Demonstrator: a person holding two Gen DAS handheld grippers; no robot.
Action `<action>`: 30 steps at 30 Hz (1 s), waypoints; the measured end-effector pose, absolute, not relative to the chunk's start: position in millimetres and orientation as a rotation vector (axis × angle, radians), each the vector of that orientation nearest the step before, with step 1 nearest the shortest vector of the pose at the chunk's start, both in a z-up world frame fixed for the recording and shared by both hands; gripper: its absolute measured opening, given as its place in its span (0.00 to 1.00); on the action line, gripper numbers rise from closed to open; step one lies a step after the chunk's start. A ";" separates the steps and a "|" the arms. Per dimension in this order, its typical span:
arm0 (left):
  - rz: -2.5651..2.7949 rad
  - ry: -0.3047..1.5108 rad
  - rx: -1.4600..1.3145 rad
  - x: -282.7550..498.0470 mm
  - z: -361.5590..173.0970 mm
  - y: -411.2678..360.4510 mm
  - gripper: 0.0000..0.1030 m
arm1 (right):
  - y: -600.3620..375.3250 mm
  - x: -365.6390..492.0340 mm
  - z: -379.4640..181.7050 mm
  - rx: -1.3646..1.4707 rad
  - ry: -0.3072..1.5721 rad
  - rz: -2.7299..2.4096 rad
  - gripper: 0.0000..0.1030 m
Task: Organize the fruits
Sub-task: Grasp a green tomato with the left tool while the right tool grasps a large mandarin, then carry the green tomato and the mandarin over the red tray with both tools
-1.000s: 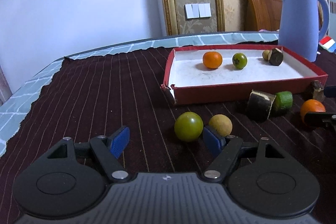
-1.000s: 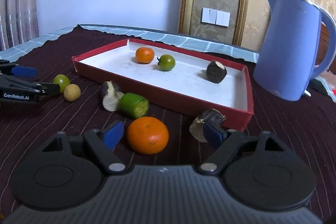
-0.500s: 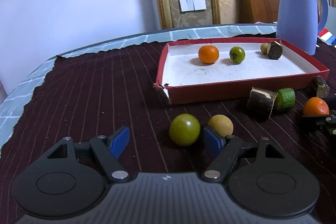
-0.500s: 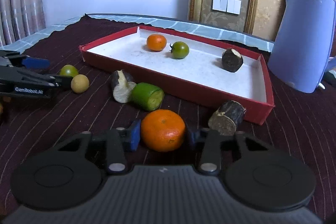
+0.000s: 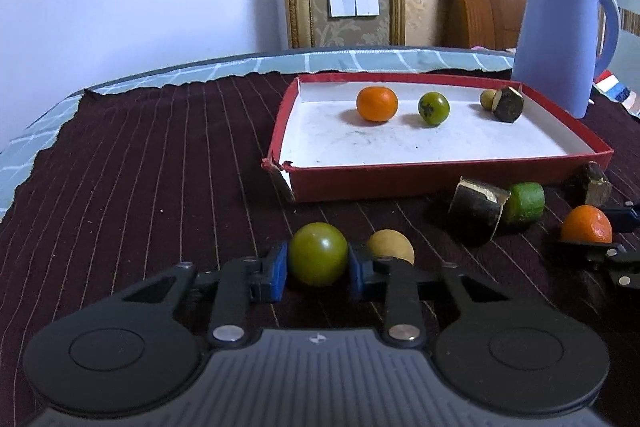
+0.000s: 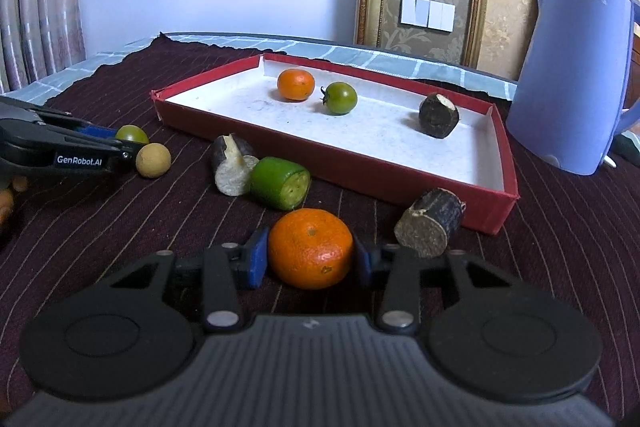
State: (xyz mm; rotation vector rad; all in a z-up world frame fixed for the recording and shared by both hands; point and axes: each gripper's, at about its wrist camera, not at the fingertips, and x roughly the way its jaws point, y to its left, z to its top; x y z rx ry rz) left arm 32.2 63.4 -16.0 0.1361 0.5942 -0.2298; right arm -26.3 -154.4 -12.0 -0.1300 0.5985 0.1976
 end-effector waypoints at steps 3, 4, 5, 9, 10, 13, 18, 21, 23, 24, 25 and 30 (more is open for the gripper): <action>-0.224 0.553 0.133 24.4 -11.2 64.4 0.29 | -155.0 -27.6 -12.0 -0.129 0.595 0.189 0.40; -0.222 0.541 0.133 22.0 -8.6 63.8 0.29 | -154.6 -28.4 -12.0 -0.131 0.593 0.185 0.40; -0.219 0.530 0.135 19.8 -5.9 62.6 0.29 | -154.1 -28.6 -11.9 -0.134 0.591 0.182 0.39; -0.221 0.507 0.135 18.9 3.9 51.3 0.29 | -153.2 -27.9 -10.0 -0.130 0.581 0.173 0.39; -0.223 0.506 0.132 20.4 5.5 47.3 0.29 | -153.8 -27.2 -9.2 -0.121 0.577 0.172 0.39; -0.224 0.508 0.121 25.2 8.8 35.2 0.29 | -157.9 -23.9 -6.2 -0.086 0.562 0.157 0.39; -0.219 0.505 0.136 32.6 12.8 12.8 0.29 | -165.2 -19.5 -1.6 -0.035 0.538 0.128 0.40; -0.219 0.506 0.138 38.6 16.2 1.9 0.29 | -167.4 -15.4 4.0 -0.020 0.518 0.115 0.40; -0.214 0.505 0.139 44.2 19.3 -2.9 0.29 | -168.4 -11.5 10.4 -0.014 0.490 0.103 0.40; -0.206 0.500 0.137 47.0 21.5 -4.6 0.29 | -169.2 -8.5 13.1 -0.011 0.481 0.097 0.40; -0.202 0.494 0.138 49.7 23.6 -6.2 0.29 | -170.4 -4.7 15.6 -0.006 0.475 0.093 0.40; -0.169 0.466 0.147 65.7 29.6 -11.9 0.29 | -176.7 16.5 19.6 0.009 0.452 0.039 0.40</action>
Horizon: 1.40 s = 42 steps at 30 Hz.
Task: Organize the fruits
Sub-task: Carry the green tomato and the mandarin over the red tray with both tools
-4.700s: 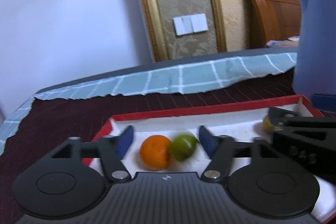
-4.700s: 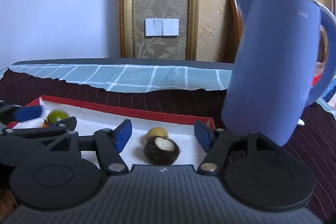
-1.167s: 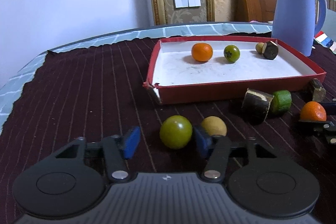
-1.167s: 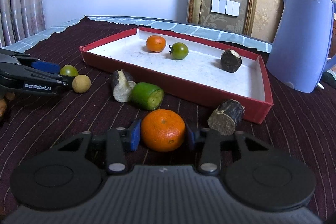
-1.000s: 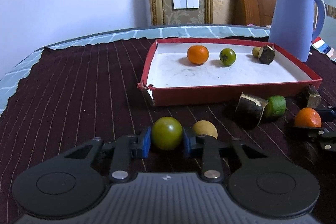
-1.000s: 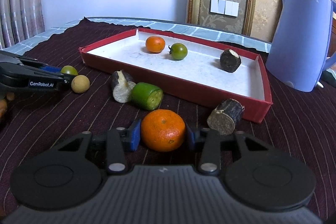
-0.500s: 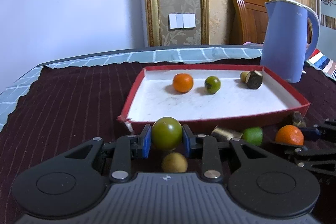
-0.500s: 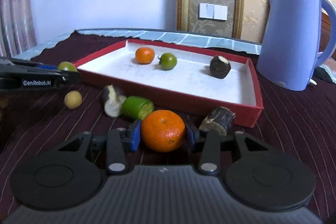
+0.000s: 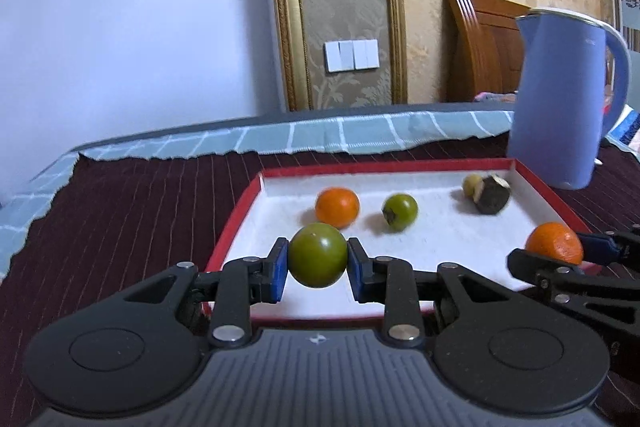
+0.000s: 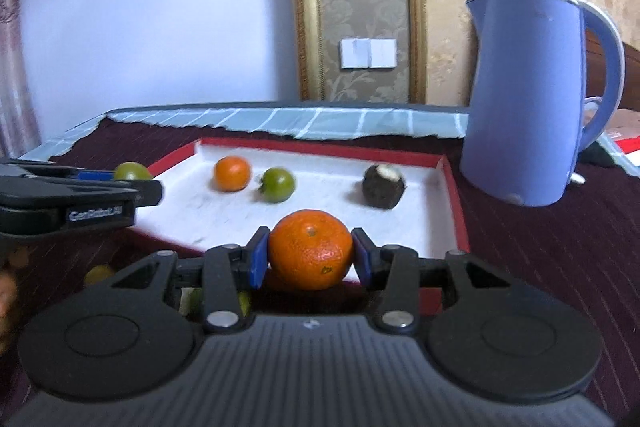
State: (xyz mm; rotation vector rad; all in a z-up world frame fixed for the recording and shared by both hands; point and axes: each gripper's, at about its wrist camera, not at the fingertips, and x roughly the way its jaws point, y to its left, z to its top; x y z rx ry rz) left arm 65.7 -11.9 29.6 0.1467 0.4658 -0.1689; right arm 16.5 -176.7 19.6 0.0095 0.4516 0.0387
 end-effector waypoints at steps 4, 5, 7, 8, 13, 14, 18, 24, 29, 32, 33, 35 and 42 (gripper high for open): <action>-0.162 0.454 0.144 72.8 27.6 -13.7 0.29 | -180.8 26.3 21.2 0.011 0.441 0.004 0.40; -0.167 0.460 0.141 74.3 26.3 -14.3 0.29 | -181.6 28.9 21.6 0.014 0.441 0.003 0.40; -0.168 0.462 0.149 75.7 25.1 -15.5 0.29 | -180.7 34.9 23.3 0.004 0.442 0.007 0.40; -0.167 0.458 0.154 76.4 24.8 -16.3 0.29 | -179.2 36.9 23.7 -0.004 0.441 0.007 0.40; -0.155 0.464 0.144 82.5 24.3 -14.7 0.29 | -178.8 52.1 27.5 -0.020 0.432 -0.001 0.40; -0.156 0.467 0.144 83.7 23.3 -14.5 0.29 | -179.4 54.5 27.0 -0.021 0.432 -0.005 0.40; -0.152 0.480 0.157 87.5 19.4 -17.1 0.29 | -182.6 58.5 21.9 -0.005 0.443 -0.002 0.40; -0.160 0.483 0.156 91.1 21.7 -20.2 0.29 | -182.6 57.3 22.7 -0.010 0.440 0.000 0.40; -0.167 0.495 0.155 93.7 22.0 -22.8 0.29 | -182.8 57.3 24.1 -0.007 0.440 -0.002 0.40; -0.170 0.507 0.146 96.1 22.0 -23.3 0.29 | -182.2 58.1 25.2 -0.013 0.443 -0.007 0.40; -0.172 0.511 0.144 96.6 21.8 -23.9 0.29 | -181.8 58.5 25.8 -0.016 0.444 -0.007 0.40; -0.172 0.518 0.142 99.2 21.2 -24.6 0.29 | -181.5 58.7 26.8 -0.020 0.443 -0.006 0.40; -0.172 0.539 0.139 105.8 19.7 -28.4 0.29 | -182.1 62.3 30.1 -0.026 0.446 -0.010 0.40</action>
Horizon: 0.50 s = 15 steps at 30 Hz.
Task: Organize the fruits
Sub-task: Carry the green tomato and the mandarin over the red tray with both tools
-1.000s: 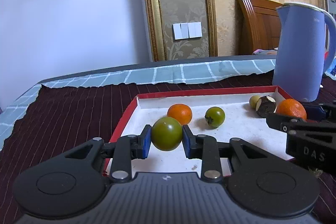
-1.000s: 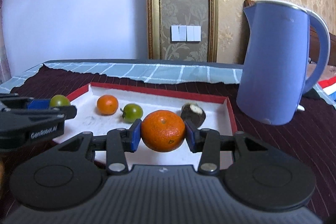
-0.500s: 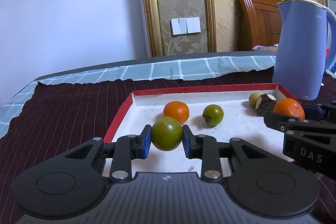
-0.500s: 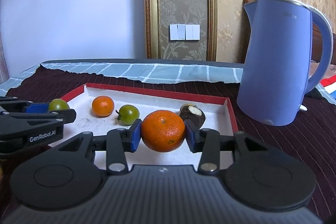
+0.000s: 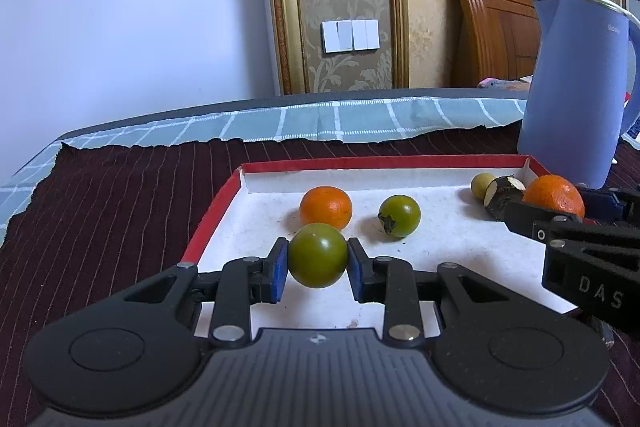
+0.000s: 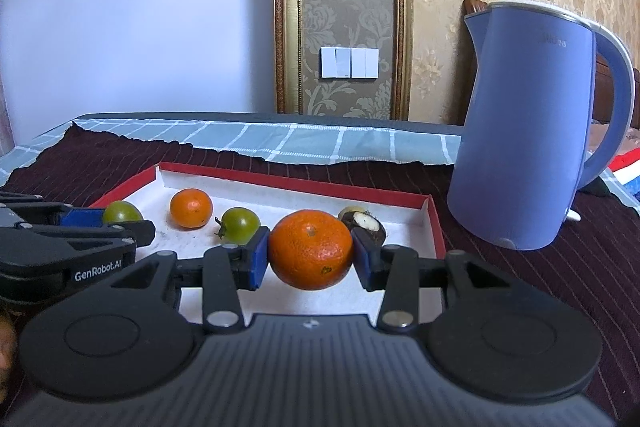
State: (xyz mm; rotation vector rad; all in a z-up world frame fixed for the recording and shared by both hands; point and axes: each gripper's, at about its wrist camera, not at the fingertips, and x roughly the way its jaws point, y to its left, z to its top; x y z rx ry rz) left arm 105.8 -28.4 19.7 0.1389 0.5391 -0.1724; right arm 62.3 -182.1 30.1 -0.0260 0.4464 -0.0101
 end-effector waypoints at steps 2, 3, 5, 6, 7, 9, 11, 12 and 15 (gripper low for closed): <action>-0.167 0.540 0.142 107.8 19.9 -29.7 0.29 | -183.1 65.4 32.2 -0.028 0.447 -0.010 0.40; -0.167 0.539 0.143 108.4 20.1 -30.4 0.29 | -183.2 66.3 32.9 -0.031 0.446 -0.010 0.40; -0.163 0.537 0.146 110.3 20.4 -32.3 0.29 | -184.0 69.1 33.8 -0.034 0.445 -0.012 0.40; -0.162 0.536 0.147 111.2 20.4 -33.0 0.29 | -184.2 70.1 33.9 -0.034 0.444 -0.014 0.40; -0.161 0.535 0.149 112.5 20.5 -34.1 0.29 | -184.6 71.8 33.9 -0.033 0.445 -0.015 0.40; -0.159 0.533 0.151 115.0 20.9 -36.0 0.29 | -185.6 75.6 33.3 -0.028 0.446 -0.015 0.40; -0.157 0.528 0.152 117.2 21.0 -37.8 0.29 | -185.9 78.4 32.2 -0.027 0.449 -0.015 0.40; -0.156 0.527 0.152 118.4 20.9 -38.4 0.29 | -186.0 79.2 31.6 -0.028 0.451 -0.017 0.40; -0.148 0.531 0.153 124.3 20.6 -39.1 0.29 | -186.2 81.6 30.9 -0.033 0.456 -0.019 0.40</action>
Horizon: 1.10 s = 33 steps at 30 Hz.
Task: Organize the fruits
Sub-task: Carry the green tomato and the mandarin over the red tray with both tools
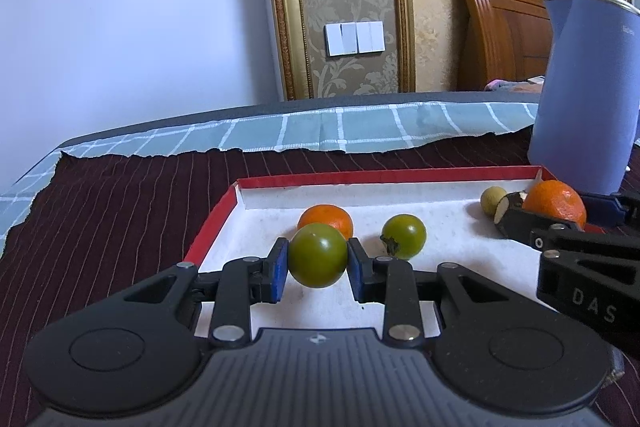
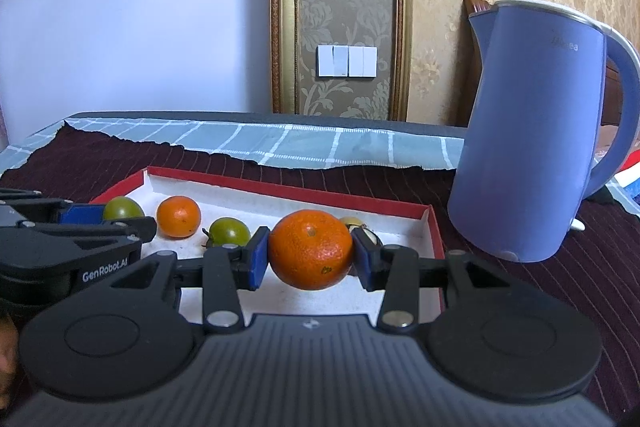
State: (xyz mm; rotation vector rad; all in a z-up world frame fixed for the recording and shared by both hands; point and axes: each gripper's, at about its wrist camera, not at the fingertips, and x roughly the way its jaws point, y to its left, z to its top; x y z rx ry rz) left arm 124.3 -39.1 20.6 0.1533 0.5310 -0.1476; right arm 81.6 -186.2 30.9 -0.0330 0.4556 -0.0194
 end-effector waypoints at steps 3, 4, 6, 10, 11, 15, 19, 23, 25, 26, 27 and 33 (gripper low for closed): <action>-0.134 0.528 0.162 131.5 22.4 -40.5 0.29 | -186.6 85.6 33.2 -0.040 0.457 -0.021 0.40; -0.131 0.526 0.164 133.1 22.8 -40.7 0.29 | -186.9 87.4 34.6 -0.042 0.456 -0.022 0.40; -0.122 0.522 0.167 136.7 23.0 -40.6 0.29 | -187.7 91.4 37.2 -0.045 0.450 -0.026 0.40; -0.119 0.532 0.155 142.4 22.0 -39.4 0.29 | -190.3 97.4 38.5 -0.041 0.446 -0.030 0.40; -0.117 0.532 0.158 143.2 21.4 -39.7 0.29 | -190.4 98.6 37.9 -0.040 0.448 -0.029 0.40; -0.118 0.535 0.157 147.4 21.0 -40.8 0.29 | -190.0 103.6 35.8 -0.041 0.460 -0.026 0.40; -0.113 0.535 0.156 152.5 21.6 -43.2 0.29 | -188.7 107.9 36.1 -0.049 0.462 -0.027 0.40; -0.112 0.538 0.145 156.9 21.8 -44.1 0.29 | -190.0 114.9 35.3 -0.049 0.468 -0.031 0.40; -0.109 0.542 0.144 159.4 21.0 -44.5 0.29 | -190.6 116.3 33.5 -0.049 0.470 -0.036 0.40; -0.110 0.544 0.145 160.4 20.8 -45.1 0.29 | -190.7 117.5 32.5 -0.048 0.472 -0.037 0.40; -0.109 0.544 0.146 161.3 20.7 -45.8 0.29 | -191.1 118.0 31.6 -0.045 0.475 -0.037 0.40; -0.105 0.546 0.143 164.6 20.0 -45.9 0.29 | -192.4 119.3 32.0 -0.039 0.471 -0.040 0.40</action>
